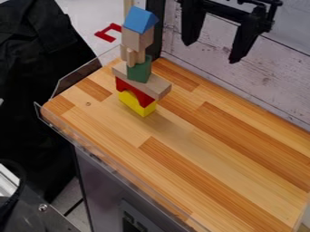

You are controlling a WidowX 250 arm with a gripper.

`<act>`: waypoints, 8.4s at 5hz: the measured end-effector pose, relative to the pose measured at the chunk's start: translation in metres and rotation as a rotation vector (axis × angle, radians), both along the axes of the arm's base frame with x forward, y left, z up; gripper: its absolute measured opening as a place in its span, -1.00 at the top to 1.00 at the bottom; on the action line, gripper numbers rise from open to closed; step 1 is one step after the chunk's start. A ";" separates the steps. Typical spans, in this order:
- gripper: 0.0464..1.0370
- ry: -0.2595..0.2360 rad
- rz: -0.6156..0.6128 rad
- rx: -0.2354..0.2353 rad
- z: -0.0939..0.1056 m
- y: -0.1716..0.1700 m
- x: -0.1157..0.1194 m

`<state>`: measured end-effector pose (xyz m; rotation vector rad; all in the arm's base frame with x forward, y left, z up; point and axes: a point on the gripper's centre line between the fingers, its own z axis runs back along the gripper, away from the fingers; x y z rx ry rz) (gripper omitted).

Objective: Move the blue triangle to the right

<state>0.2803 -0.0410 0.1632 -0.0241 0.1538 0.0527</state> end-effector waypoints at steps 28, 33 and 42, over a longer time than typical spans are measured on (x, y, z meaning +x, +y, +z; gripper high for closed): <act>-0.03 0.146 -0.136 -0.071 -0.041 -0.055 0.014; -0.03 0.170 -0.201 -0.061 -0.146 -0.082 0.024; -0.92 -0.072 -0.088 -0.019 -0.004 -0.019 0.023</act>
